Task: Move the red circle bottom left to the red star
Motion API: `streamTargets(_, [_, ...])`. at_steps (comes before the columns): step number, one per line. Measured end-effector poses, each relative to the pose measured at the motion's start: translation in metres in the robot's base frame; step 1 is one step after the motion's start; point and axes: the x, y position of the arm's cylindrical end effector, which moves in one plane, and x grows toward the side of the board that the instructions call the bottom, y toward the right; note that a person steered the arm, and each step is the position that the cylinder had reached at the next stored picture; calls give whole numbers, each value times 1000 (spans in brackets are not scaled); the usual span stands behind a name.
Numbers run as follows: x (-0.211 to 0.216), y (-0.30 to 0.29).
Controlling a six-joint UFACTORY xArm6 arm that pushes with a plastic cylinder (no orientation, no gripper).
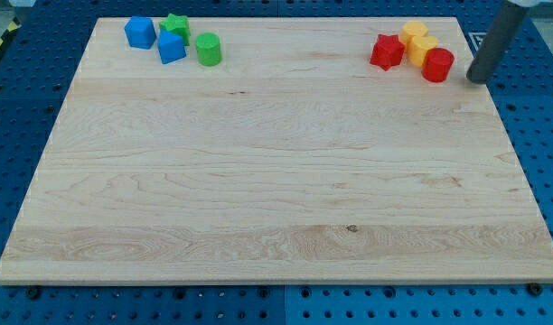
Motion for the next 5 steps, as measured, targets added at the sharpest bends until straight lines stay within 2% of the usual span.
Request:
streamTargets(1, [-20,-5])
streamTargets(2, [-19,-11])
streamTargets(5, [7,-75])
